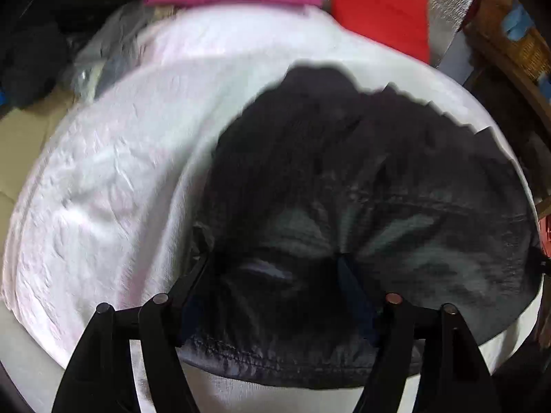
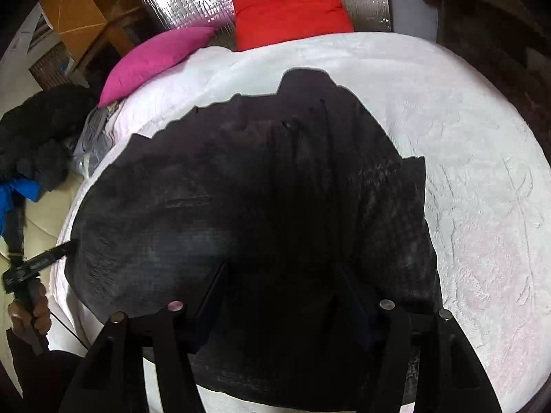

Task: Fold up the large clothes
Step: 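Lower the folded black jacket onto the bed with both grippers, then press the folded jacket flat with both grippers and open them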

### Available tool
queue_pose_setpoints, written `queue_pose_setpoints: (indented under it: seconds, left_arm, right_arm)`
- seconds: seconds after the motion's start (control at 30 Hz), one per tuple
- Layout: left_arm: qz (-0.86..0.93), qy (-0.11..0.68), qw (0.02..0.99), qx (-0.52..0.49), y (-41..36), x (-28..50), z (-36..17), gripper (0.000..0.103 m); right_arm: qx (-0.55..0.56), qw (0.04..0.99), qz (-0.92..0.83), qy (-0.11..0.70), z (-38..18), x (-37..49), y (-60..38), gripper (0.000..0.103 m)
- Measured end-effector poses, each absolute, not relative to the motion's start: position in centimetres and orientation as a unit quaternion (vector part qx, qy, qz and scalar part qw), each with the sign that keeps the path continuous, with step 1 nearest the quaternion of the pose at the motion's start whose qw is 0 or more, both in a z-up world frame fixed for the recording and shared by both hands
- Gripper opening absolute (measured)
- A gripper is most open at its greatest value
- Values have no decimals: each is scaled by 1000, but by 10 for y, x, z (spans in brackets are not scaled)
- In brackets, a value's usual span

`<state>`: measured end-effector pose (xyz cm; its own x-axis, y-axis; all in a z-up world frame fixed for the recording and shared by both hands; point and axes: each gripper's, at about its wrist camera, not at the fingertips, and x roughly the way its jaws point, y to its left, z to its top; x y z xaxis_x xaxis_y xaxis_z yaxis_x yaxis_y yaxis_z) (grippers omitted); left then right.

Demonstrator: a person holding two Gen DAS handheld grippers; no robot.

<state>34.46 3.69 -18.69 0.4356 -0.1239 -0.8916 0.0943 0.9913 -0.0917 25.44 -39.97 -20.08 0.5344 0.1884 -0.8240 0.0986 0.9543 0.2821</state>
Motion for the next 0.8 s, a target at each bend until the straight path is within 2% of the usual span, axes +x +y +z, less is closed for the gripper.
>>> queue_pose_setpoints:
  seconds: [0.13, 0.3, 0.37, 0.5, 0.63, 0.8]
  left_arm:
    - [-79, 497, 864, -16, 35, 337, -167, 74]
    - [-123, 436, 891, -25, 21, 309, -143, 75]
    - [-116, 426, 897, -5, 10, 299, -144, 77]
    - [-76, 446, 890, 61, -16, 287, -165, 80]
    - [-37, 432, 892, 127, -37, 278, -178, 80]
    - [-40, 426, 896, 116, -41, 263, -172, 80]
  right_arm:
    - [171, 868, 46, 464, -187, 248, -401, 66]
    - [160, 901, 98, 392, -158, 222, -372, 67]
    - [152, 898, 113, 396, -161, 216, -356, 67]
    - [99, 876, 90, 463, -199, 219, -326, 68]
    - [67, 883, 68, 459, -196, 209, -312, 67]
    - [107, 902, 42, 415, -180, 182, -322, 67]
